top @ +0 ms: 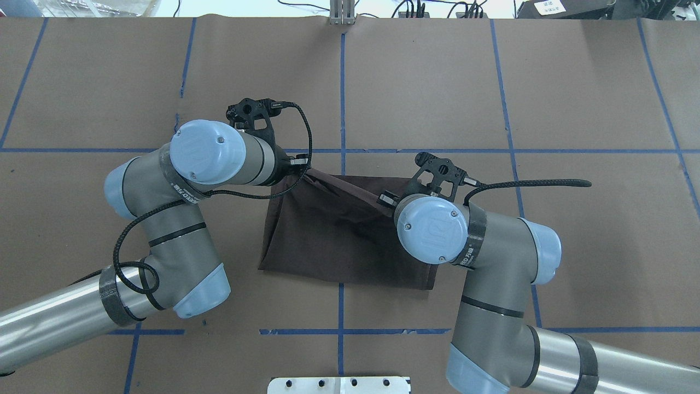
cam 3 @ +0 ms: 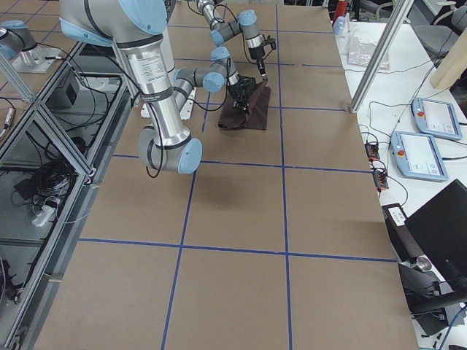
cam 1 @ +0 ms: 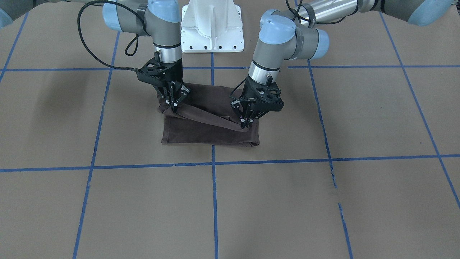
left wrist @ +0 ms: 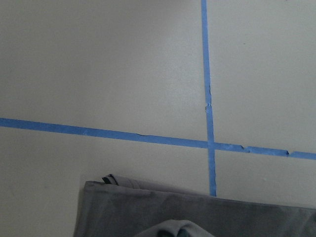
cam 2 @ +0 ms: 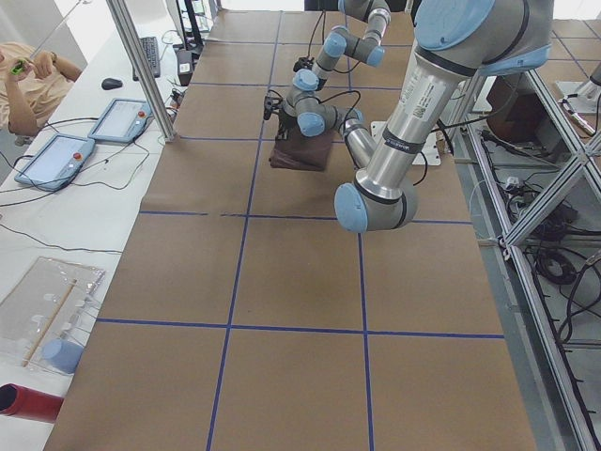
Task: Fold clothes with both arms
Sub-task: 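Lay the held edge onto the far half with both grippers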
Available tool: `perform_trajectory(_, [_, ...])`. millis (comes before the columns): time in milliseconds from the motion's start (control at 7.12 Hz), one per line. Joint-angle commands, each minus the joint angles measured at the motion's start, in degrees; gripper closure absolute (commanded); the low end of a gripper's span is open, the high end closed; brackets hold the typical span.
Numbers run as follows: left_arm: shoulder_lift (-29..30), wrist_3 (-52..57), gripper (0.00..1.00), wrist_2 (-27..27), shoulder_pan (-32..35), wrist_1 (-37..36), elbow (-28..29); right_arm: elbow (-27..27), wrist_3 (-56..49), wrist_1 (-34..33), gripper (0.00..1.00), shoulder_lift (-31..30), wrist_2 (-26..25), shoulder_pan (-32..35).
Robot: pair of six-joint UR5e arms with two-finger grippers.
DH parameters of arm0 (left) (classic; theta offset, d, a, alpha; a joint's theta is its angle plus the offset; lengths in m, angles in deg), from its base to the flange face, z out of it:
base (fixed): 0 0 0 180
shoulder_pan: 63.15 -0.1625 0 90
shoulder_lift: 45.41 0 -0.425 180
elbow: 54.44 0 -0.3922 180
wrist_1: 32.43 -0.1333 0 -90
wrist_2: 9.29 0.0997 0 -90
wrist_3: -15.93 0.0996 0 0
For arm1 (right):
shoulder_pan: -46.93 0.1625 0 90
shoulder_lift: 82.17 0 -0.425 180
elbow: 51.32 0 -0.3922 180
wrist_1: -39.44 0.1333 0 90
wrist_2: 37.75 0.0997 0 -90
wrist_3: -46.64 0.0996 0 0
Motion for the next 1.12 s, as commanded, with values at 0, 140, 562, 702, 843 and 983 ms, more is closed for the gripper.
perform_trajectory(0, [-0.23,-0.06,1.0,0.09,-0.17,2.47,1.76,4.0,-1.6,0.4,1.0,3.04,1.15,2.02])
perform_trajectory(140, [-0.23,-0.06,1.0,0.09,-0.26,2.66,1.76,4.71,-2.48,0.4,1.0,3.4,1.85,2.72])
perform_trajectory(562, [-0.75,6.13,0.0,-0.26,-0.18,2.66,1.15,7.26,-9.48,3.63,0.0,3.76,1.95,3.69])
perform_trajectory(702, [-1.1,10.53,0.0,-0.7,0.35,2.57,0.45,7.18,-11.08,4.26,0.0,4.02,3.08,5.09])
perform_trajectory(843, [-1.2,15.53,0.0,-2.96,2.62,2.83,0.35,6.92,-12.4,4.1,0.0,5.42,5.35,5.36])
perform_trajectory(983, [-1.46,16.37,0.0,-4.46,3.25,2.84,0.35,7.27,-12.59,3.83,0.0,6.82,4.94,4.32])
